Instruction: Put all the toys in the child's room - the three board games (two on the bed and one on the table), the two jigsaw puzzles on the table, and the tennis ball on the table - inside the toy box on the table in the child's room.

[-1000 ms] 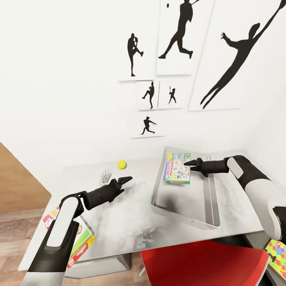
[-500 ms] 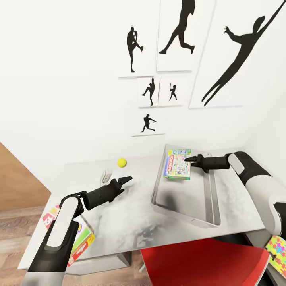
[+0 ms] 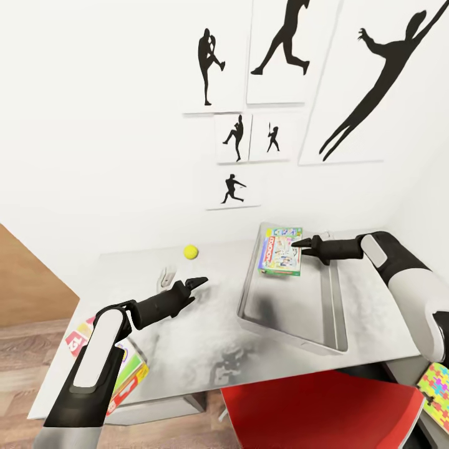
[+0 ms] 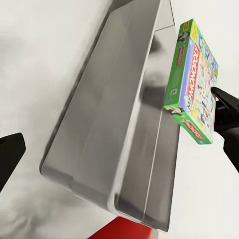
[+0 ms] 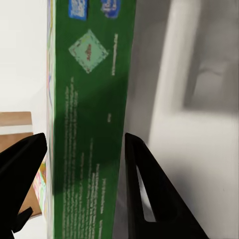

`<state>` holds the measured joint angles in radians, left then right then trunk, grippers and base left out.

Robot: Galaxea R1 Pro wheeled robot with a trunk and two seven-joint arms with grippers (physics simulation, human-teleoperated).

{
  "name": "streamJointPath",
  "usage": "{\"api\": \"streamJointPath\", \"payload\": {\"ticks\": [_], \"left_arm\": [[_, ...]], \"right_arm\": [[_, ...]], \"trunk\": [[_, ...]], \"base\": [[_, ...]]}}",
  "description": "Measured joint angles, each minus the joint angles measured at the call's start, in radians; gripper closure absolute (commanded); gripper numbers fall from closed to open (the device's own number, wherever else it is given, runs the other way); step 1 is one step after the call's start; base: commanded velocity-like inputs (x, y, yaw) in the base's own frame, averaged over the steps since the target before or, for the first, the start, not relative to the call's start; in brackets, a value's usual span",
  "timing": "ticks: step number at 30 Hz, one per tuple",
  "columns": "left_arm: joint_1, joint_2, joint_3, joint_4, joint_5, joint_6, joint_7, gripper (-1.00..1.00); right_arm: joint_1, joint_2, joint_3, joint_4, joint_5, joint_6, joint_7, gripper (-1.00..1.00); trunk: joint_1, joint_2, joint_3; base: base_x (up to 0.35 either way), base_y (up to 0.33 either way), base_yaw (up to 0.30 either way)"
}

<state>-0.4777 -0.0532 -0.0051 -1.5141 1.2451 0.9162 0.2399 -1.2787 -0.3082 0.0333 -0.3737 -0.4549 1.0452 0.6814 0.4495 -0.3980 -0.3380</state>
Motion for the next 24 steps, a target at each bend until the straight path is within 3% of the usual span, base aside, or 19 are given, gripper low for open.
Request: {"api": "streamJointPath", "payload": {"ticks": [19, 24], "left_arm": [[0.000, -0.004, -0.008, -0.019, 0.002, 0.000, -0.002, -1.00], [-0.028, -0.007, -0.008, -0.031, 0.016, 0.007, -0.008, -1.00]], "right_arm": [[-0.012, 0.001, -0.001, 0.001, 0.000, 0.000, 0.000, 1.00], [-0.012, 0.002, -0.001, 0.001, 0.001, 0.000, 0.000, 1.00]], "trunk": [[0.000, 0.000, -0.031], [0.000, 0.000, -0.039]], "base": [[0.000, 0.000, 0.000], [0.000, 0.000, 0.000]]}}
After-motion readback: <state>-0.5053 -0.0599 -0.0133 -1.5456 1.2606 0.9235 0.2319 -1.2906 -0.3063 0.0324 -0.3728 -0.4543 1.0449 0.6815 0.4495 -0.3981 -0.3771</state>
